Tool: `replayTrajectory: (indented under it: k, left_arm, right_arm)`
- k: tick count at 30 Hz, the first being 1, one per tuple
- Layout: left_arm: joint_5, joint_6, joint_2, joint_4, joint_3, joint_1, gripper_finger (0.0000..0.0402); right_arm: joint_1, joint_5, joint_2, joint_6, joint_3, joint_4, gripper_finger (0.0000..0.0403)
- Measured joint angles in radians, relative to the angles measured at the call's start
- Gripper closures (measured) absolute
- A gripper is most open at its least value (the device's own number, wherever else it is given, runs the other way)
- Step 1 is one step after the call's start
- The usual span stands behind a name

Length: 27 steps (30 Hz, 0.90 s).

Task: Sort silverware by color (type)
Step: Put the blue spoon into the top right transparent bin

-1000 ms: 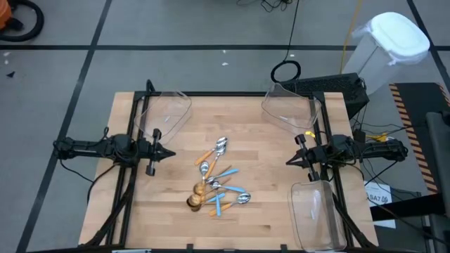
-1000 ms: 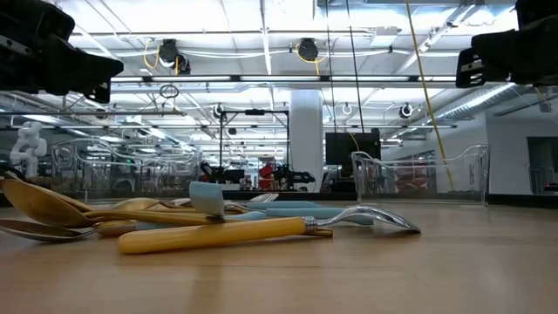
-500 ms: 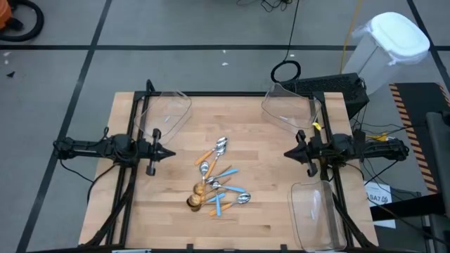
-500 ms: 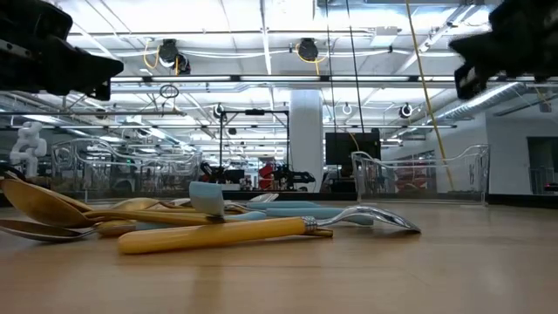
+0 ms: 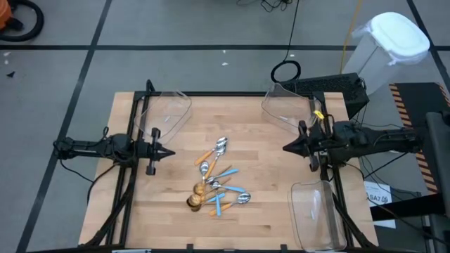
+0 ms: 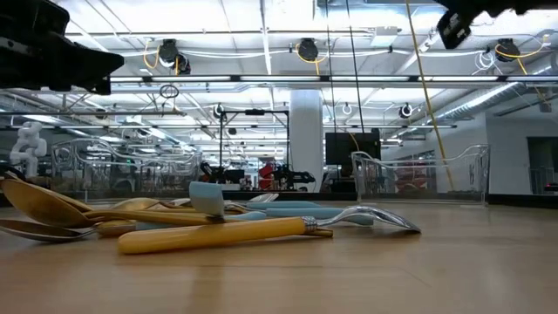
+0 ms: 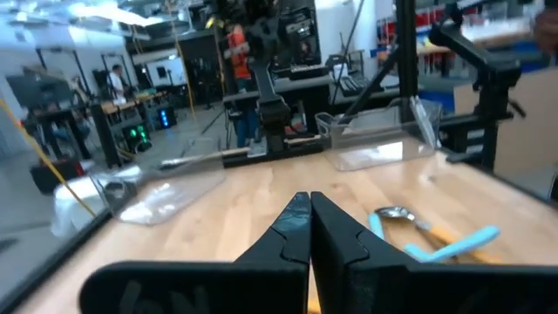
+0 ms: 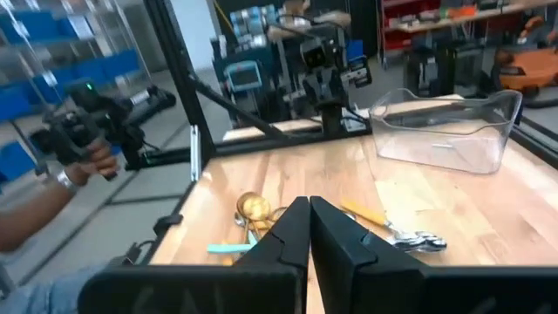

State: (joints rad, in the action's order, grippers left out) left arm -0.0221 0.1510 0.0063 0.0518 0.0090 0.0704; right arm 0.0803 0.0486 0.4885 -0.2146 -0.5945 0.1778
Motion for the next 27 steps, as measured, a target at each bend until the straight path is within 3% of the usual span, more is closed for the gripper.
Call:
replayTrajectory:
  k: [5, 12, 27]
  left_arm:
    - [0.000, -0.170, 0.000, -0.020, 0.000, 0.000, 0.0401]
    - [-0.001, -0.207, 0.000, -0.028, 0.000, 0.000, 0.0401]
    - [0.023, -0.240, 0.030, -0.029, 0.000, 0.010, 0.0401]
  right_arm:
    - [0.000, 0.000, 0.178, 0.024, -0.150, 0.059, 0.0394]
    - [0.000, -0.004, 0.368, 0.025, -0.295, 0.155, 0.0394]
    - [0.000, -0.001, 0.627, 0.005, -0.320, 0.195, 0.0394]
